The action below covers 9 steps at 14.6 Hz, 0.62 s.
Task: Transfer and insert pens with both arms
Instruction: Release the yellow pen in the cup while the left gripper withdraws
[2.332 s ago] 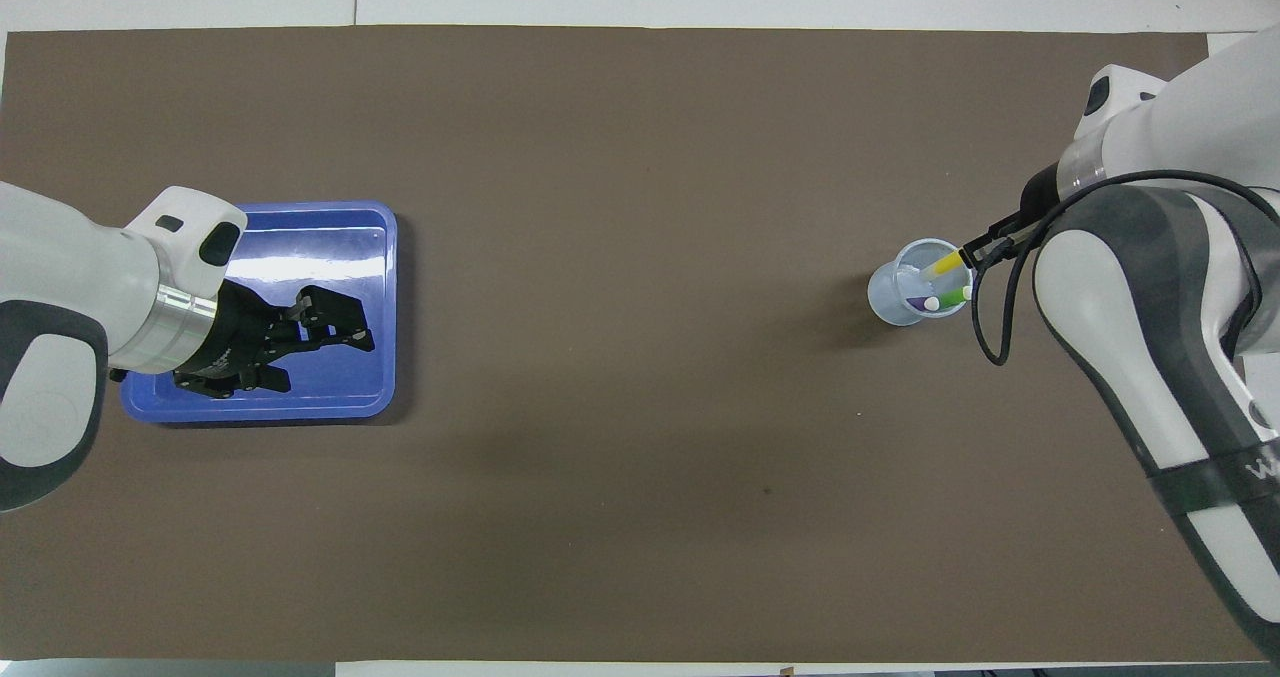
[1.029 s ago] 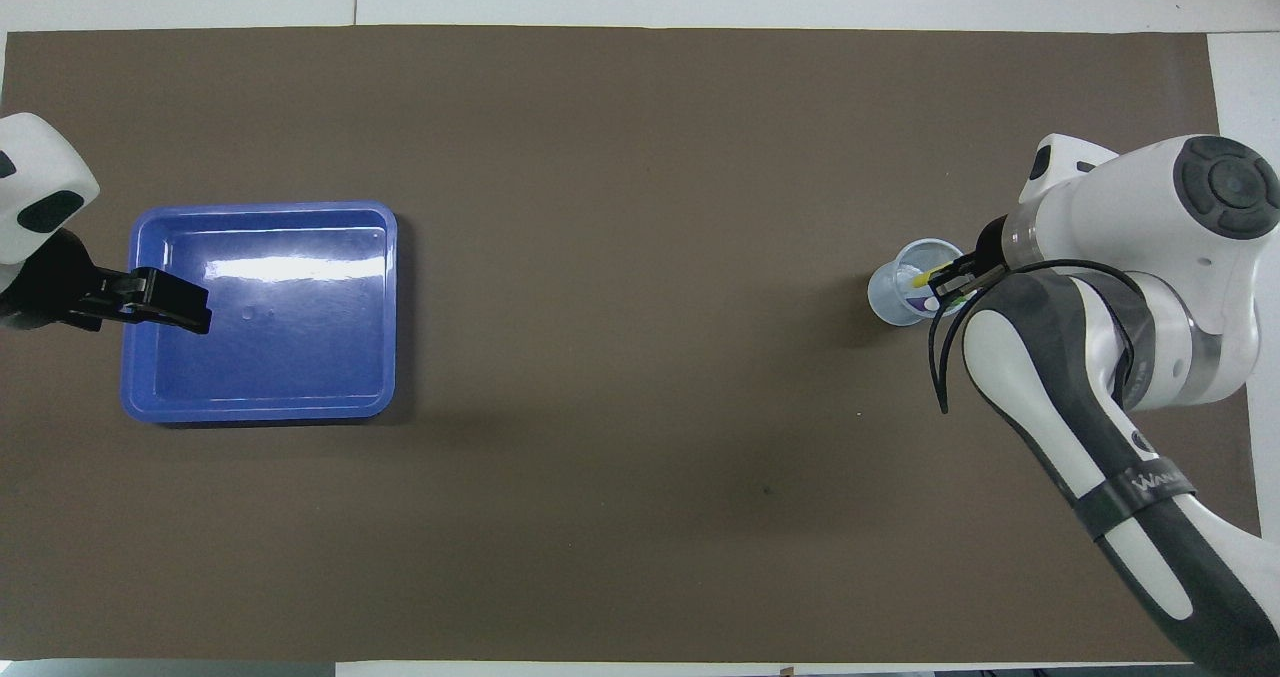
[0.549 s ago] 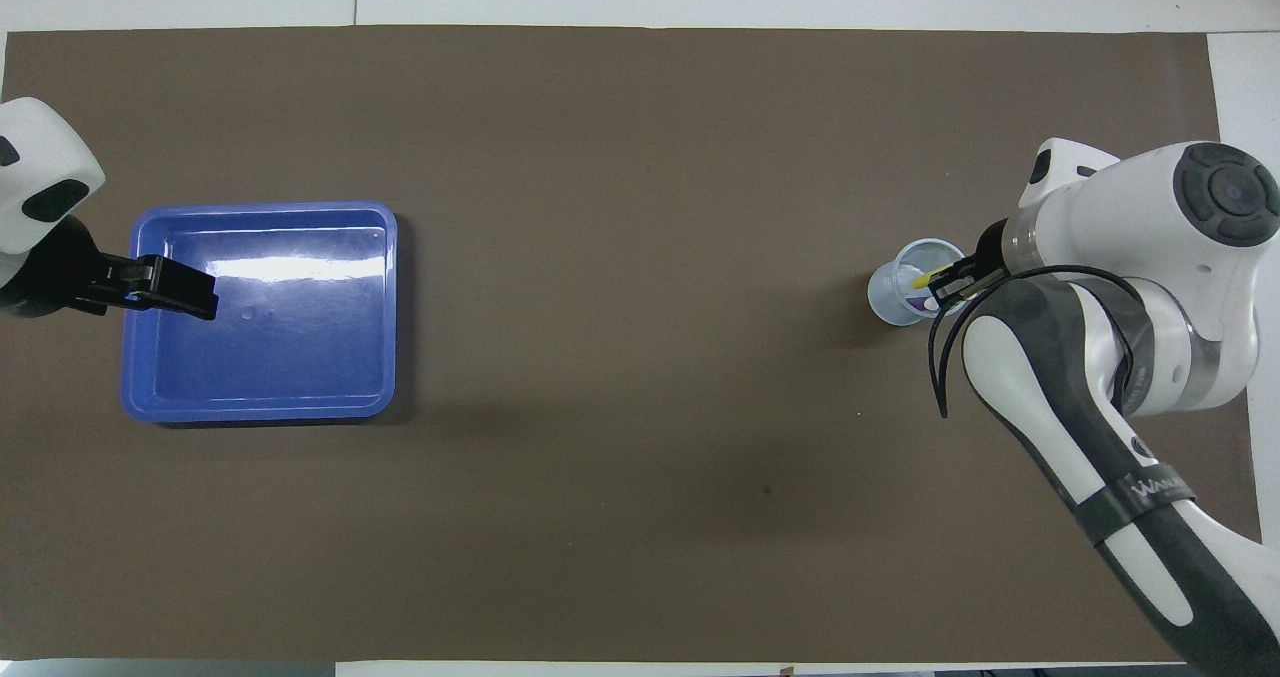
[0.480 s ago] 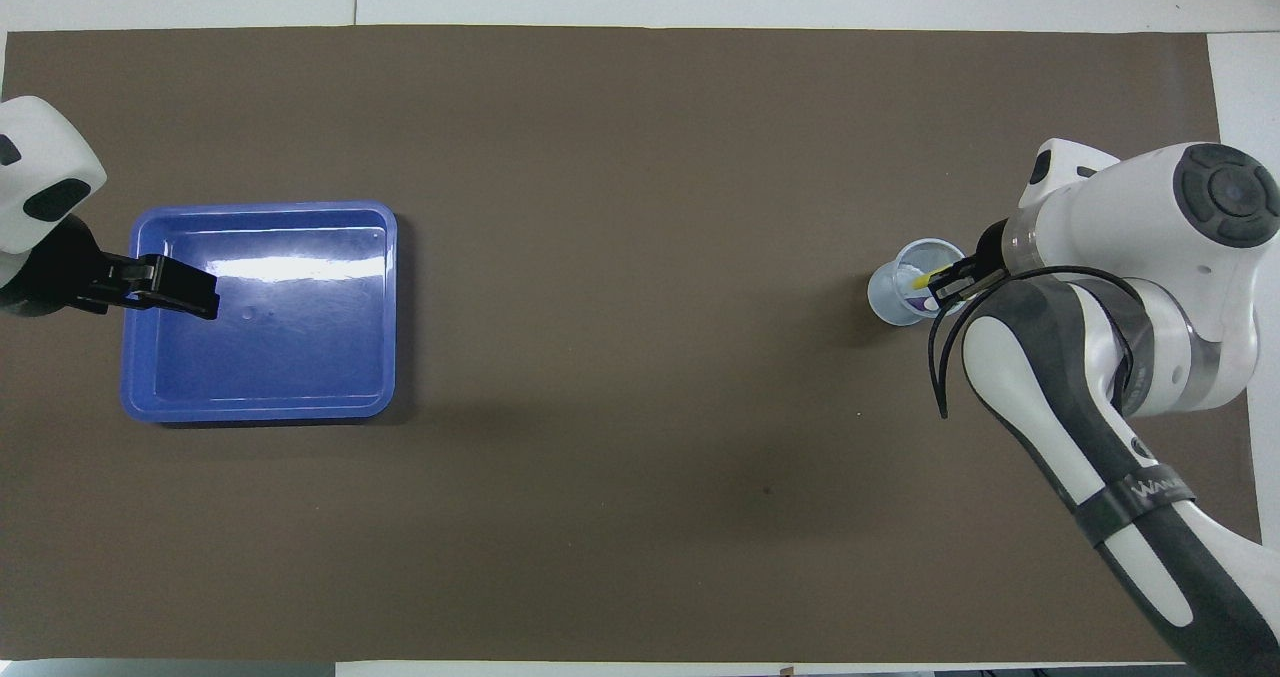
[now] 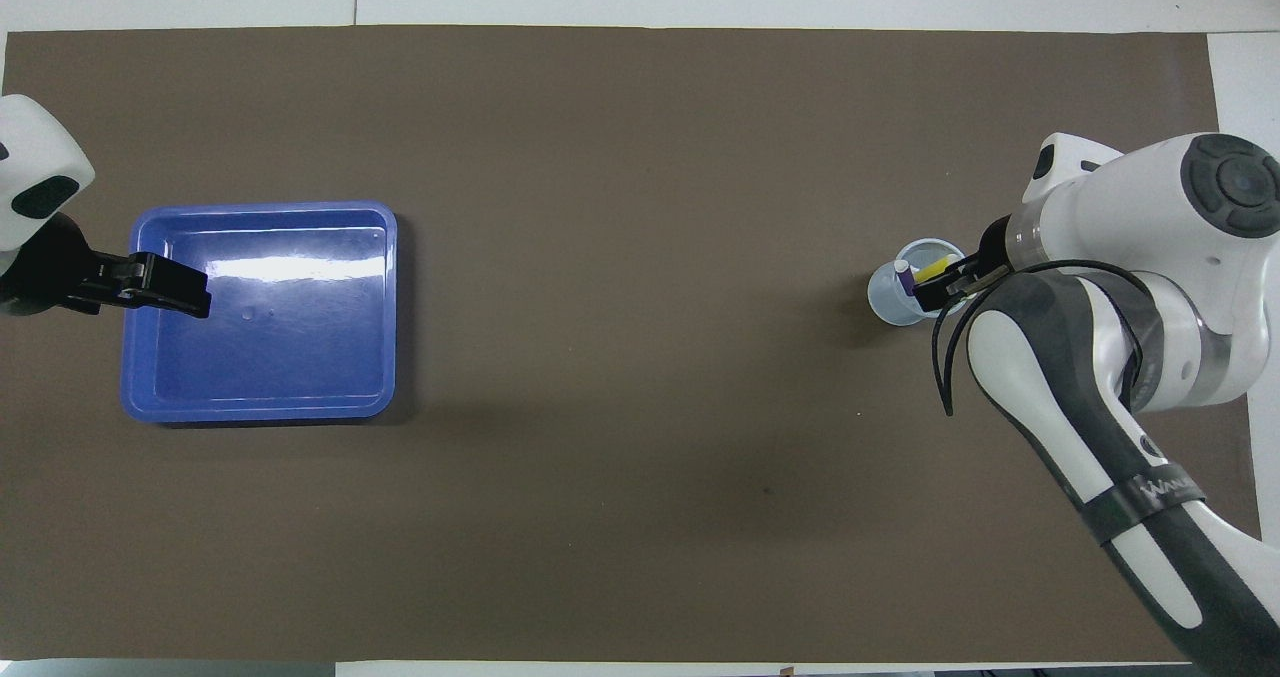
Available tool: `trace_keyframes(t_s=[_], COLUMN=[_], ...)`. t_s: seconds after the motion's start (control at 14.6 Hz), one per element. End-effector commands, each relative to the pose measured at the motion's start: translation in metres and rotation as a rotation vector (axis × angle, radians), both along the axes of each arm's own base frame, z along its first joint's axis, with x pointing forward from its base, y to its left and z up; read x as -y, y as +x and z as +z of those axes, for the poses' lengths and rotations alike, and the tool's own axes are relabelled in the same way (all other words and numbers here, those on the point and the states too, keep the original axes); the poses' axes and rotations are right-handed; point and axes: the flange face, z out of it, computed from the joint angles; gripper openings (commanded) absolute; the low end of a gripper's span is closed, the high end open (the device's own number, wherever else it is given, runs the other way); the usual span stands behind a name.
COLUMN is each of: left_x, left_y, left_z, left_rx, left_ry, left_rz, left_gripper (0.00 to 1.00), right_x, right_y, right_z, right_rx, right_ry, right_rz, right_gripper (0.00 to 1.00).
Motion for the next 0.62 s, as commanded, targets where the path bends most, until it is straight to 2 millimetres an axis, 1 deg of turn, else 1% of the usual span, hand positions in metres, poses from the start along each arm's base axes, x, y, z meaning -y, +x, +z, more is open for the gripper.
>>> trace_keyframes(t_s=[0.0,0.07,0.21,0.41,0.55], left_x=[-0.001,-0.001,-0.003,0.001,-0.004], left_y=[0.001,0.001,0.001,-0.001,-0.001], left_z=[0.004,0.005,0.005,0.008,0.007], left_rx=[-0.005,-0.005,-0.004,0.002,0.001], left_ry=[-0.002,-0.002,-0.003,-0.002,-0.002], left_rz=[-0.001,-0.001,0.002,-0.008,0.002], left_gripper=[1.0,1.0,1.0,1.0,1.0], right_x=[0.002,-0.001,-0.002,-0.004,-0.005], right_y=[0.016,0.019,0.023,0.02,0.013], right_z=[0.027,0.04,0.073,0.125,0.157], right_rx=[-0.019,-0.019,-0.028,-0.058,-0.079], right_ry=[-0.008,-0.006,-0.001,0.004,-0.001], right_rz=[0.029,0.033,0.033,0.037,0.04], right_gripper=[0.9,0.91,1.0,1.0,1.0])
